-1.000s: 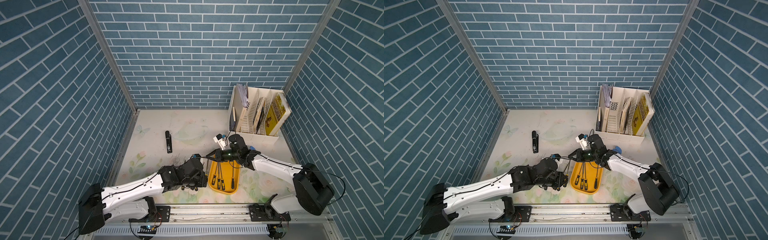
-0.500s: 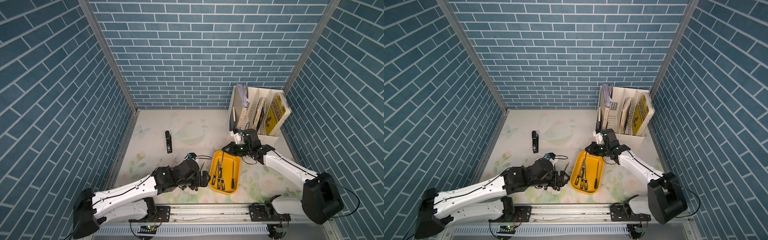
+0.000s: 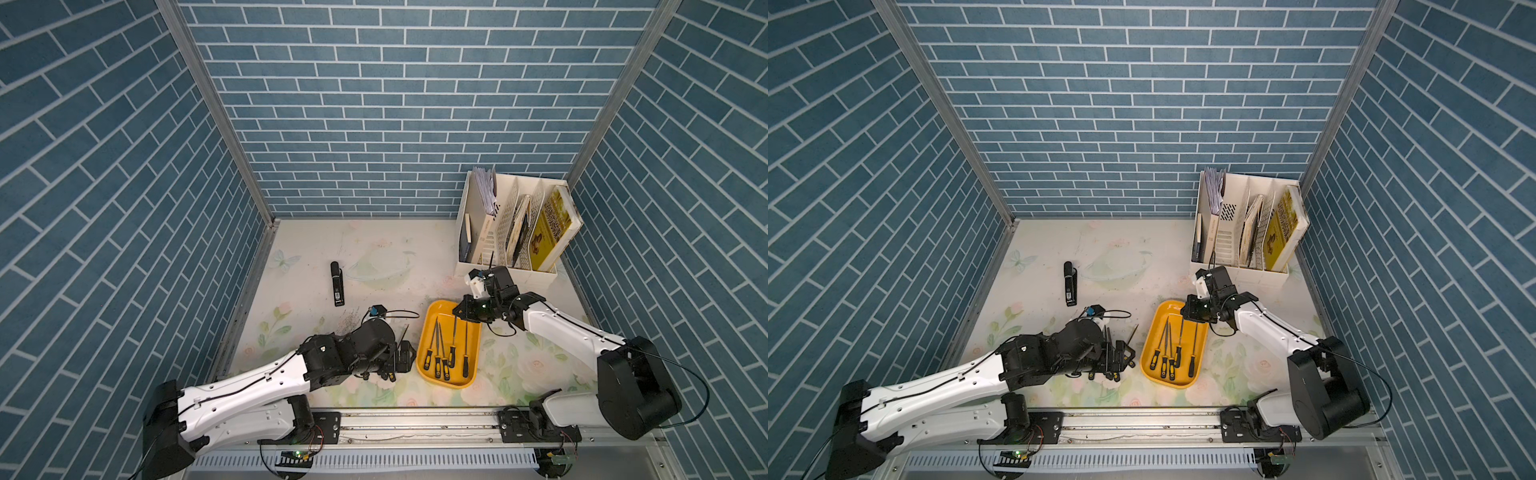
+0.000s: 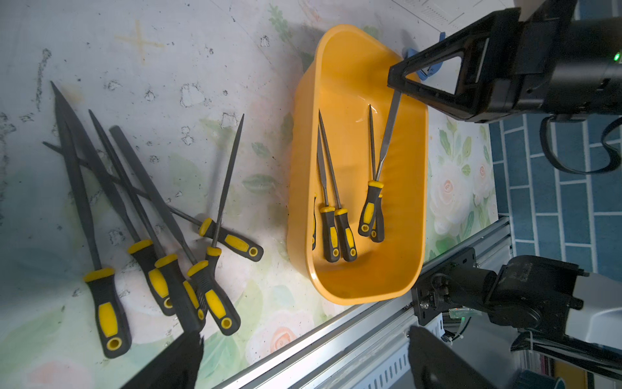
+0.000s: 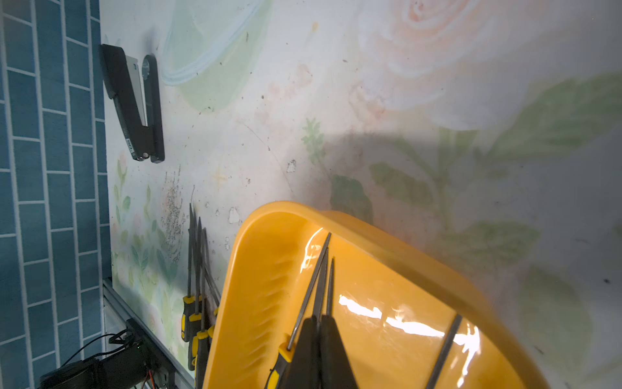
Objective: Put the file tool into the storage box
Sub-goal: Place the file tool in the storage box.
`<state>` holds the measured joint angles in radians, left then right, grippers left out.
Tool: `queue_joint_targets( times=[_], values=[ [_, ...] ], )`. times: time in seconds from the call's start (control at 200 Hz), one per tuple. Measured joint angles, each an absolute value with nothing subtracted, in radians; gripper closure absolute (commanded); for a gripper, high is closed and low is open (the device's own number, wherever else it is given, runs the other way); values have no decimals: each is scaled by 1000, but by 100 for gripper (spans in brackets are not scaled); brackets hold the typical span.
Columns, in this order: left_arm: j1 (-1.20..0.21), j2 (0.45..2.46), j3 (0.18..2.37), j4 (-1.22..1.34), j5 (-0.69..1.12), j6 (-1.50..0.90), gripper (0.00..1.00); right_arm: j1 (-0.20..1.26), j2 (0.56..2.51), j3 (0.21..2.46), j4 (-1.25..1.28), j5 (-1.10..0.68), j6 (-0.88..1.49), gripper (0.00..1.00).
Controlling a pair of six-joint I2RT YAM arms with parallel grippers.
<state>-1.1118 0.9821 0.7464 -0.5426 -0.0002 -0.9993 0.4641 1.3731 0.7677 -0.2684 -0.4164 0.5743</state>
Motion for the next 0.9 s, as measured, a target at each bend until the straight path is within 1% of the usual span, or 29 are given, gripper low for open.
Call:
queue_joint_targets(
  times=[0.31,0.85,0.9],
  values=[
    [-1111,982,739,-557,-7,-1006,0,464,1377,713,-239,-407,575,100],
    [-1110,967,726,-572,-18,-1020,0,464,1412,633,-112,-442,632,100],
    [-1110,965,721,-572,-19,-1023,0,464,1418,629,-105,-444,641,96]
  ],
)
